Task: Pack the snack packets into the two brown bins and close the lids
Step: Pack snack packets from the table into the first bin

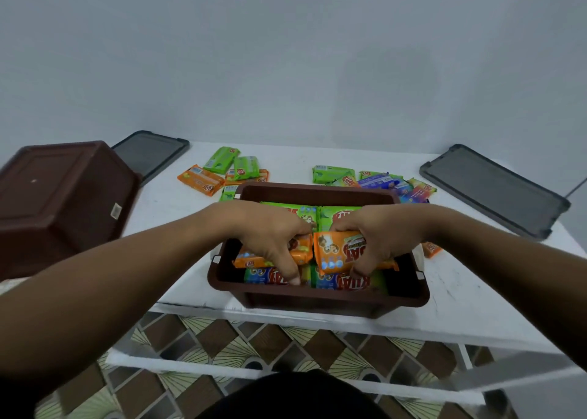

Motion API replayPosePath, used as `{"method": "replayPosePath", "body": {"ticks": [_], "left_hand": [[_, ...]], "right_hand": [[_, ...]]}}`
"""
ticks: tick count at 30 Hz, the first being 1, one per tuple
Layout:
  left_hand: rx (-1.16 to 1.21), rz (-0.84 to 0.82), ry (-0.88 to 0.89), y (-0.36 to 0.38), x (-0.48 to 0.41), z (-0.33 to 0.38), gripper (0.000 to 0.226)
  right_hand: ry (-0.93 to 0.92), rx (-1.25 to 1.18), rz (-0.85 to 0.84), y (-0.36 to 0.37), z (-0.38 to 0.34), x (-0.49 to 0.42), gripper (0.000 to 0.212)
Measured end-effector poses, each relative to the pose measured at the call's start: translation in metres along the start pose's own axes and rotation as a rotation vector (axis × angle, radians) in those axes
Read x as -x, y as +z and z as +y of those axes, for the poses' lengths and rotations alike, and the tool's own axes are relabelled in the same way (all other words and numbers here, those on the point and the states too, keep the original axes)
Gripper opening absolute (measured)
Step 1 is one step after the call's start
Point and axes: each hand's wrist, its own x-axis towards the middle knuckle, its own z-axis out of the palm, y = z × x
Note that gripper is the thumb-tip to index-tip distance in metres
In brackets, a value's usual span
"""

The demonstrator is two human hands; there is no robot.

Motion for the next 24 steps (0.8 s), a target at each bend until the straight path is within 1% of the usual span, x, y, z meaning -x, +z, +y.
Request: {"method": "replayPosePath", "body": {"ticks": [4, 8, 10, 12, 14, 16, 18, 20, 22, 24], "left_hand": [[0.025, -0.004, -0.004, 0.011, -0.003, -0.002, 0.044], [0.071, 0.015, -0.024, 0.019, -0.004, -0.003, 0.042], [0.126, 0.028, -0.029, 0.019, -0.003, -0.005, 0.046], [0.224, 0.019, -0.009, 0.018, 0.001, -0.008, 0.047], [0.396, -0.021, 0.002, 0.017, 0.004, -0.015, 0.046], [0.511, -0.067, -0.021, 0.016, 0.003, -0.020, 0.052], [0.480, -0.143, -0.068, 0.014, -0.003, -0.022, 0.056], [0.429, -0.275, -0.116, 0.014, -0.010, -0.023, 0.052], [0.460, -0.371, -0.155, 0.012, -0.014, -0.024, 0.047], [0.493, -0.423, -0.179, 0.009, -0.016, -0.025, 0.048]], "right_hand": [[0.008, 0.061, -0.028, 0.015, 0.000, -0.006, 0.042], [0.013, 0.093, -0.024, 0.025, 0.002, -0.011, 0.051], [0.030, 0.106, -0.043, 0.029, 0.005, -0.014, 0.056], [0.036, 0.095, -0.065, 0.032, 0.008, -0.016, 0.057], [0.023, 0.053, -0.078, 0.031, 0.010, -0.017, 0.054], [0.015, -0.021, -0.107, 0.027, 0.010, -0.019, 0.053], [0.028, -0.077, -0.142, 0.023, 0.011, -0.022, 0.057], [0.044, -0.106, -0.182, 0.025, 0.013, -0.027, 0.061], [0.070, -0.171, -0.235, 0.027, 0.015, -0.032, 0.062], [0.112, -0.250, -0.273, 0.029, 0.016, -0.035, 0.057]]}}
